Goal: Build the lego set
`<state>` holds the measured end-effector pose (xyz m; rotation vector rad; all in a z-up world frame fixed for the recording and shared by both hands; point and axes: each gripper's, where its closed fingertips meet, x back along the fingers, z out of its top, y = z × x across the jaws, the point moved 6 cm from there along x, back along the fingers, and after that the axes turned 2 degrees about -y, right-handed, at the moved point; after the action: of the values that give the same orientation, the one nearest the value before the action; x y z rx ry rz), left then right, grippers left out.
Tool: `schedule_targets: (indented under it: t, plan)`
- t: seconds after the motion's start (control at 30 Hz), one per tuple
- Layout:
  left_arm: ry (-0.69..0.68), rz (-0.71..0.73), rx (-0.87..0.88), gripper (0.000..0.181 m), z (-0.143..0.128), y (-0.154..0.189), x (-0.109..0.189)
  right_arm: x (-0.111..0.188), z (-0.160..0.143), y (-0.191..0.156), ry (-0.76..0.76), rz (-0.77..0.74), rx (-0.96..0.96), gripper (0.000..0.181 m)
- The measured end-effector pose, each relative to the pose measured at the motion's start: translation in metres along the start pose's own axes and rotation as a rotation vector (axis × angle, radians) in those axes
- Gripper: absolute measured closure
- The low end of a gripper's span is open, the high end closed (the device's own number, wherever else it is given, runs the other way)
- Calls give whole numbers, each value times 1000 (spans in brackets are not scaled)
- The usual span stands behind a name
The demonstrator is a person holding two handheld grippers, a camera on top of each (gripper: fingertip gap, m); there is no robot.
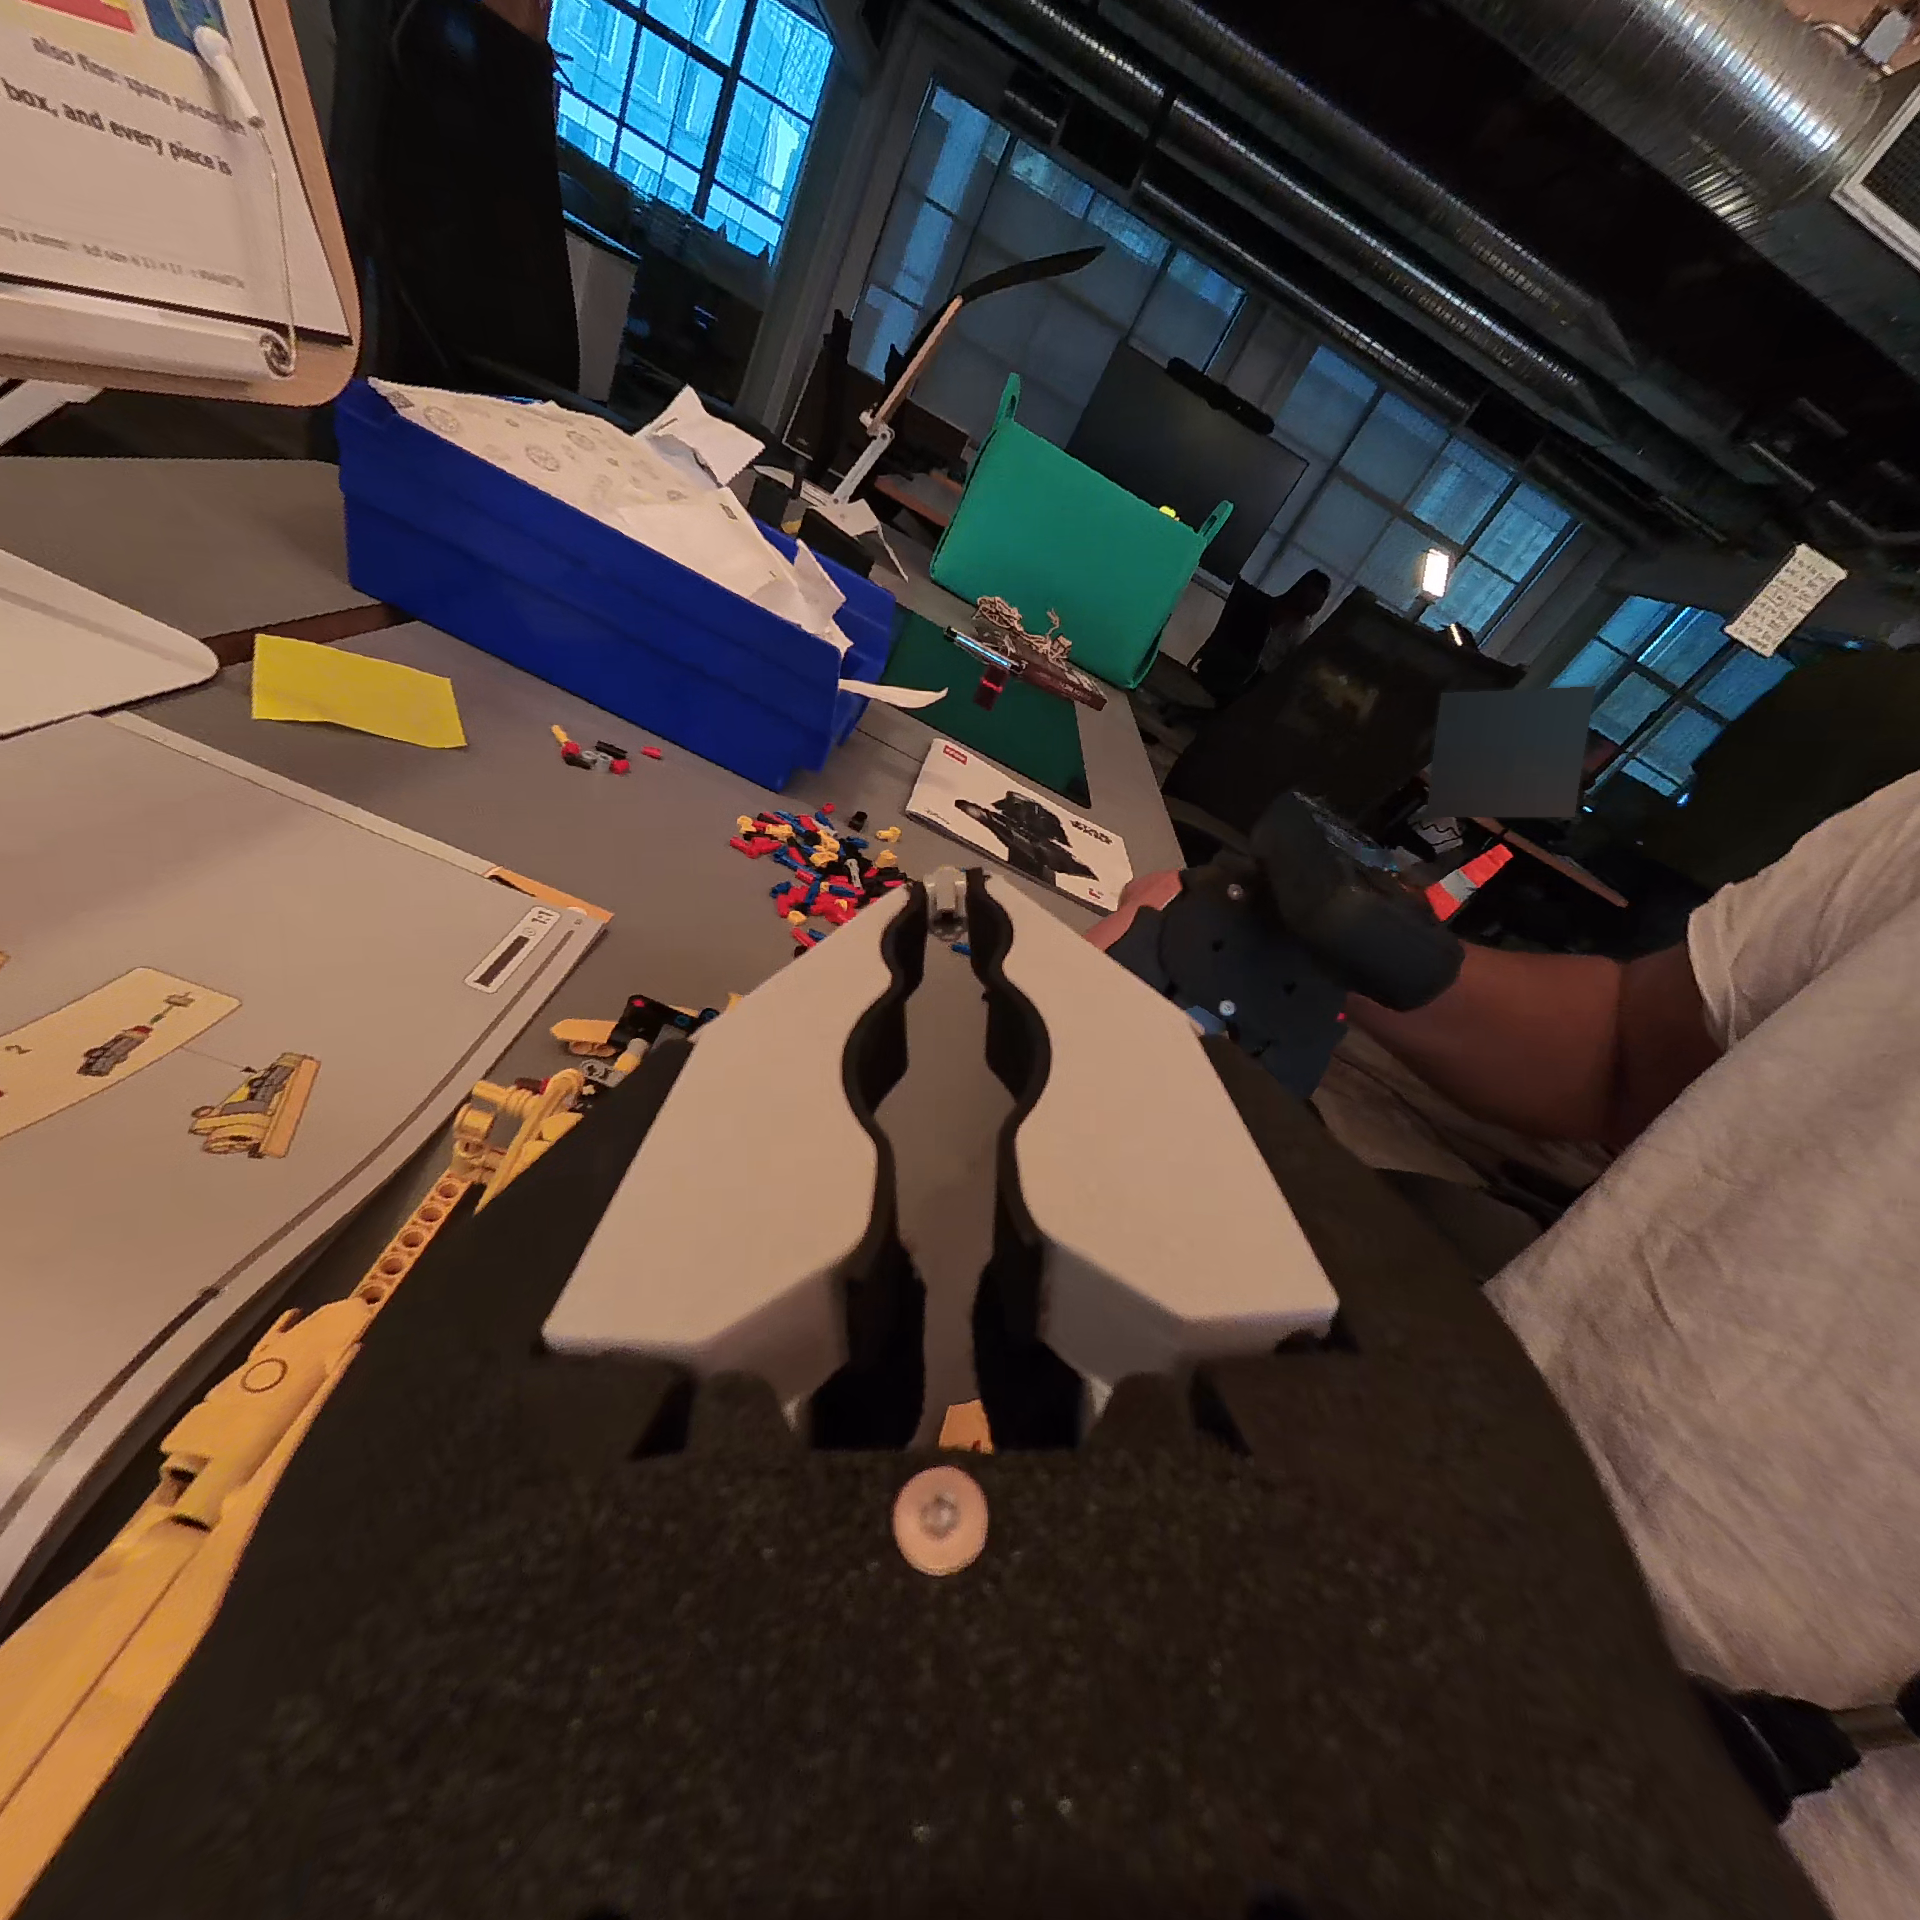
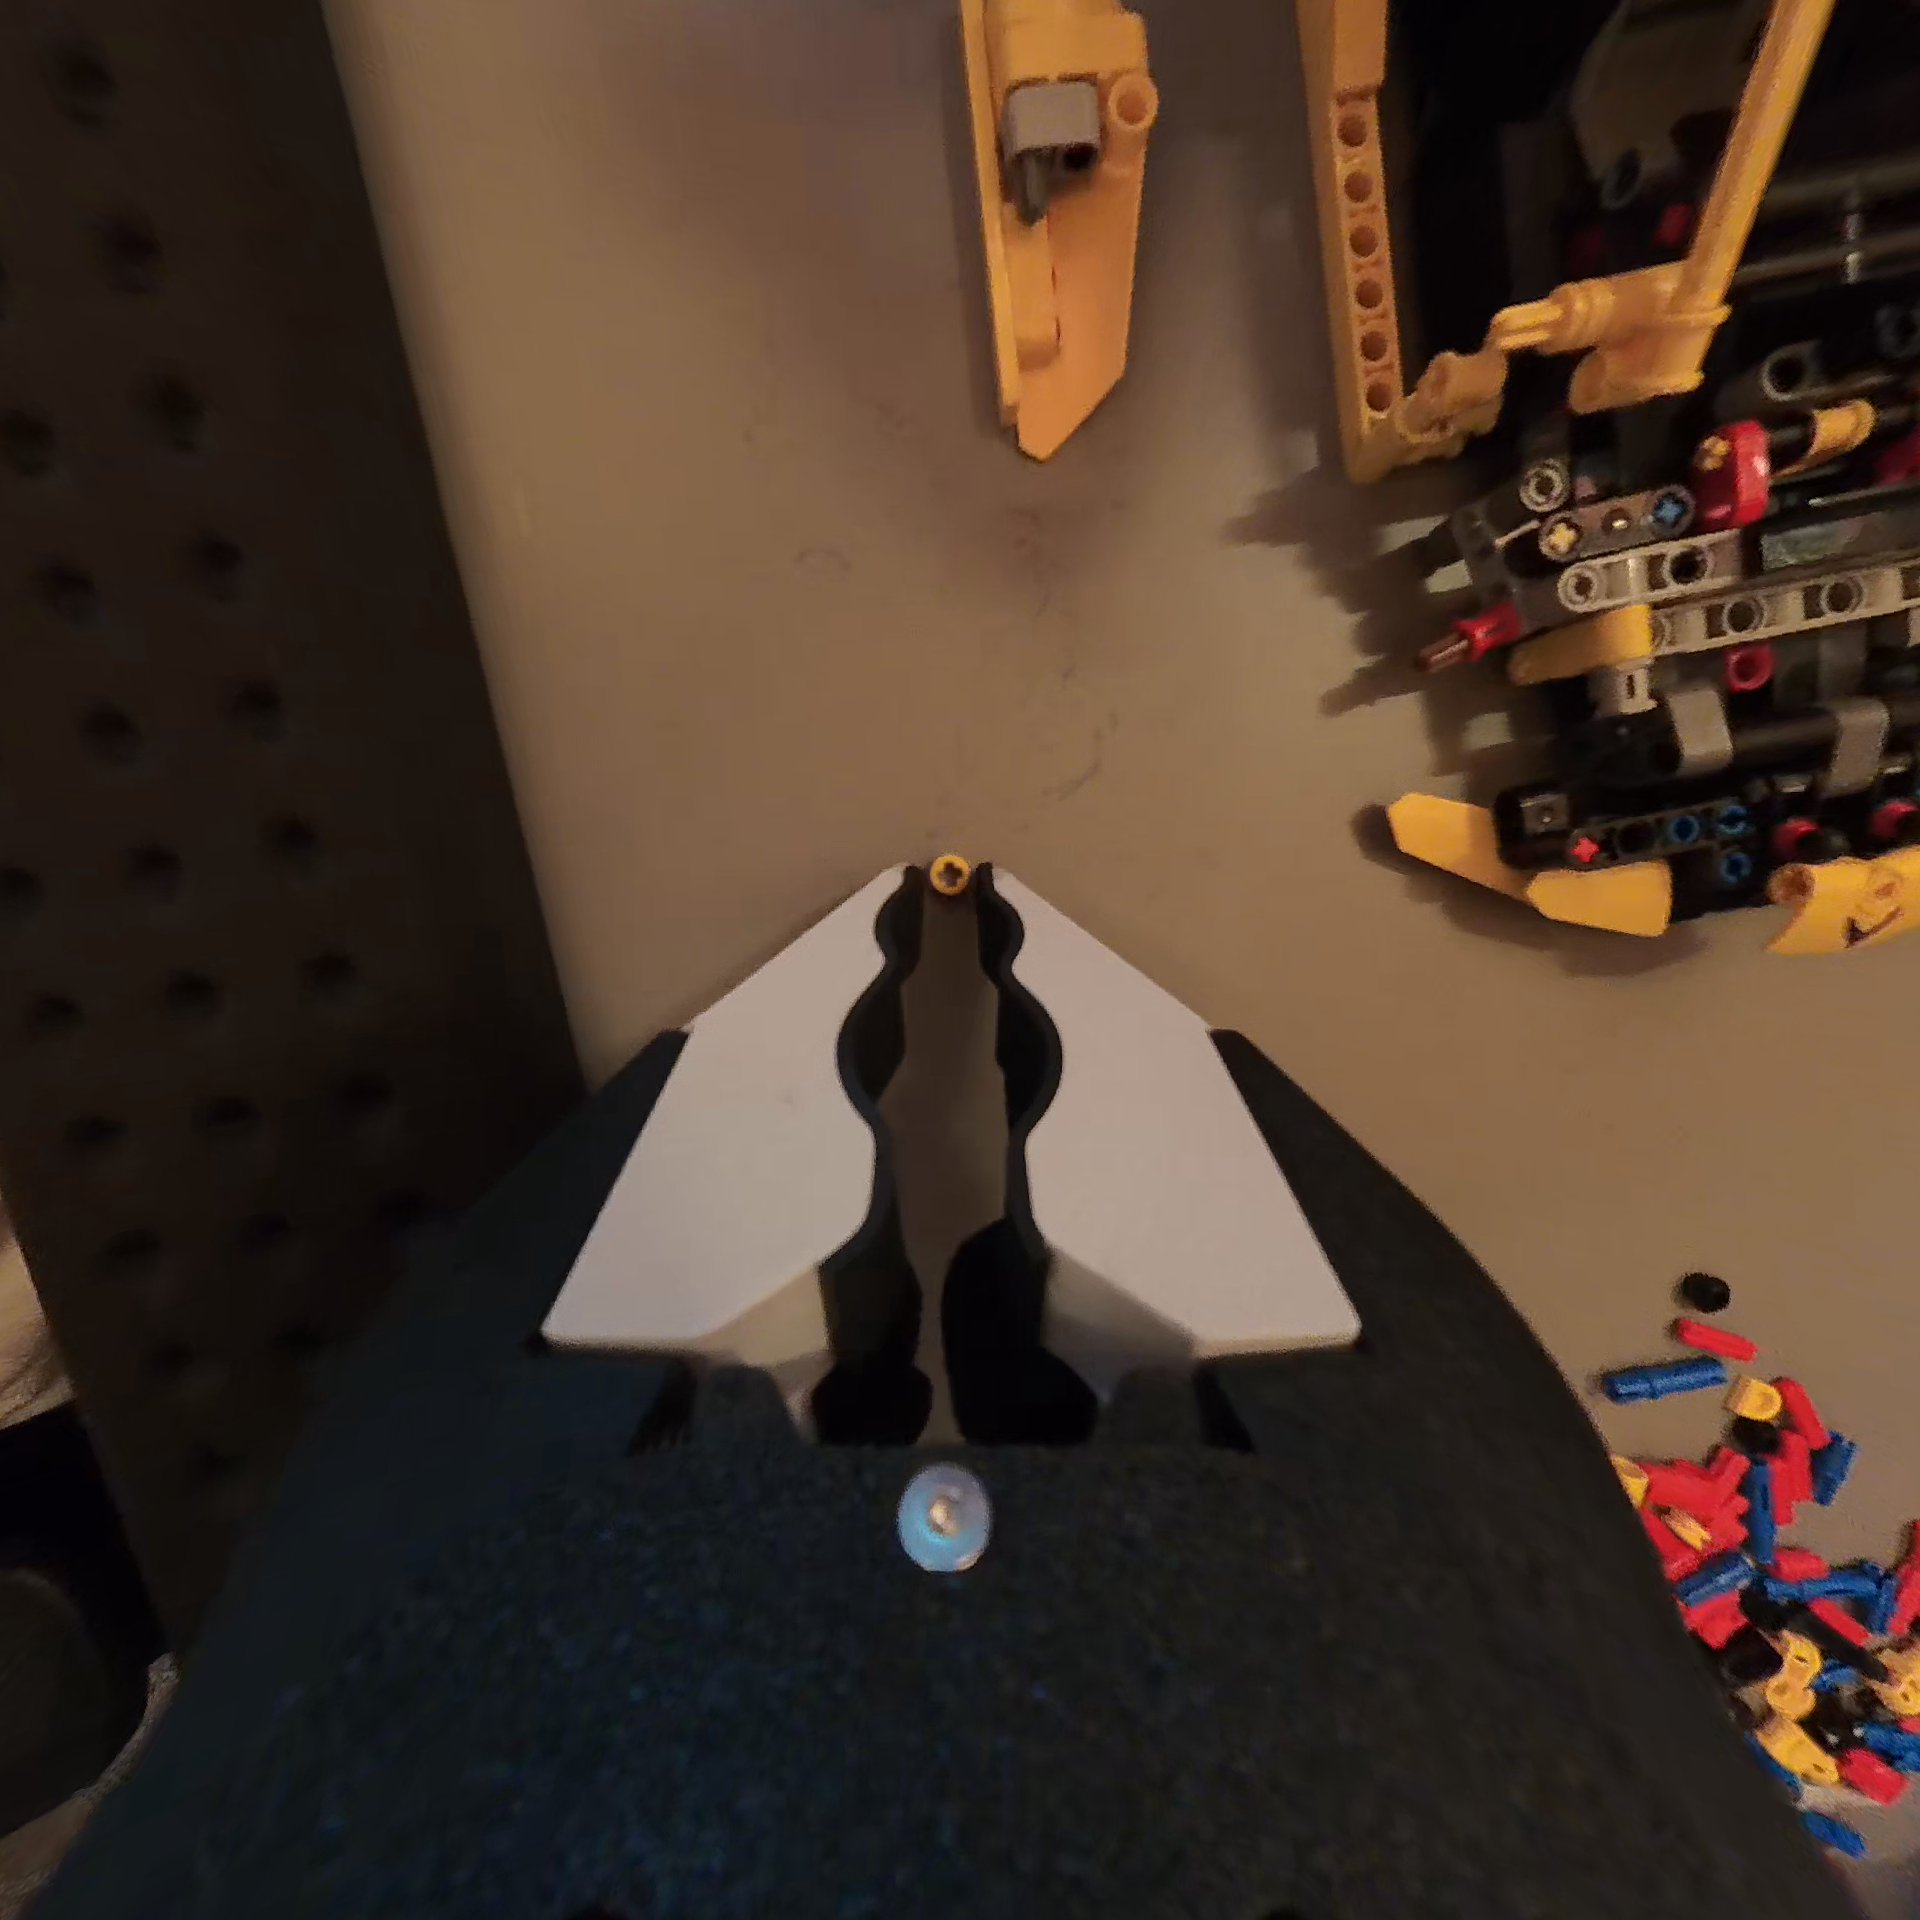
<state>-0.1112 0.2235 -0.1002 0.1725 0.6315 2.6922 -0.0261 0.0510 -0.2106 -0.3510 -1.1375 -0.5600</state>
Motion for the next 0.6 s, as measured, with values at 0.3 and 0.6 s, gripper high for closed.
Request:
schedule_targets:
  t: [0.3,0.6]
  plan:
    - [66,-78,32,174,6,6,3,28,29,18,256,-46,-58,176]
    - [313,-291,68,175,24,24,12,117,99,72,1330,175,-602,177]
